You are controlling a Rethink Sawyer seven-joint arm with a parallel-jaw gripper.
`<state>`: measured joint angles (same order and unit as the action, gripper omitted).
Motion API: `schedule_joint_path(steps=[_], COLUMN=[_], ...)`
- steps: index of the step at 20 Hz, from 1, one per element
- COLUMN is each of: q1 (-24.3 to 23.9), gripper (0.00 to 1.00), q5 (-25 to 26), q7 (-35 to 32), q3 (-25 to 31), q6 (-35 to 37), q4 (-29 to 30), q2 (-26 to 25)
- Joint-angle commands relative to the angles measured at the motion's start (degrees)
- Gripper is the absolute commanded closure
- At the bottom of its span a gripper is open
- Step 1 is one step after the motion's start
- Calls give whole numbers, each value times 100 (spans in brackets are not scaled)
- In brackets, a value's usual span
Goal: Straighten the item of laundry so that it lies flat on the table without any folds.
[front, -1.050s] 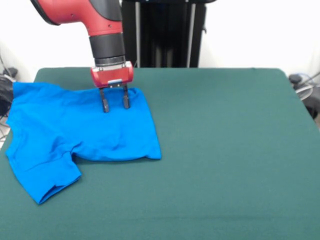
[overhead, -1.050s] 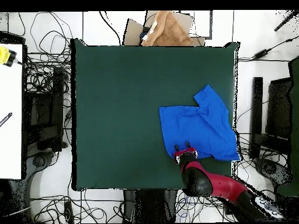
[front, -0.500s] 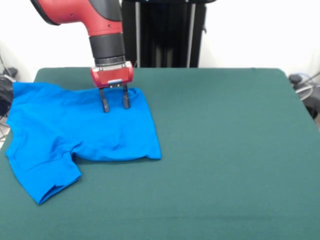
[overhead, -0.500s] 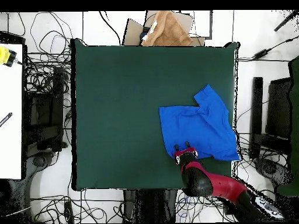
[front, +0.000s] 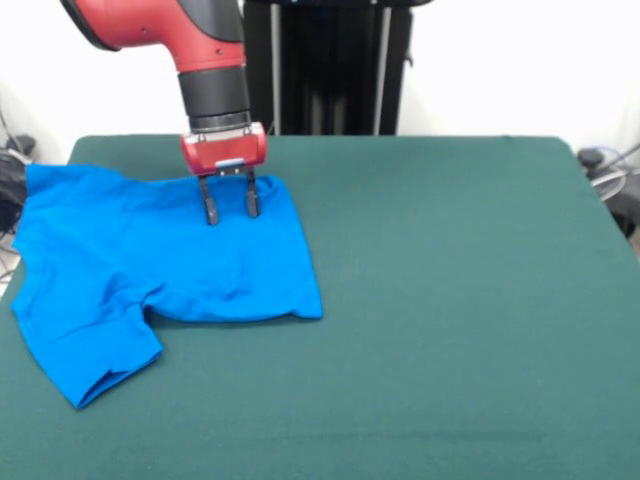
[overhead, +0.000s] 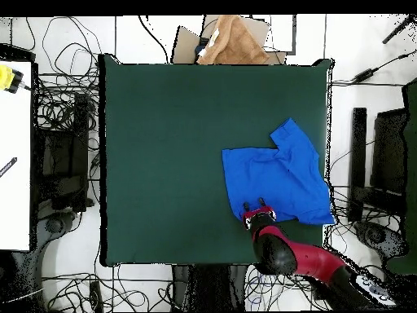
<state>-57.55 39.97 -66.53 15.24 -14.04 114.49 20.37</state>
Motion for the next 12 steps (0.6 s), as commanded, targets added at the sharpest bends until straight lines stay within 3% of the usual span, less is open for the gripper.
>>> schedule_joint_path(steps=[1,12], q1=[84,201], gripper=[0,0], q5=[-54,-184], q7=[-557,-655], q3=[294,245], q6=[938,925], q4=[-1910,-1836], q2=[-1577,-1552])
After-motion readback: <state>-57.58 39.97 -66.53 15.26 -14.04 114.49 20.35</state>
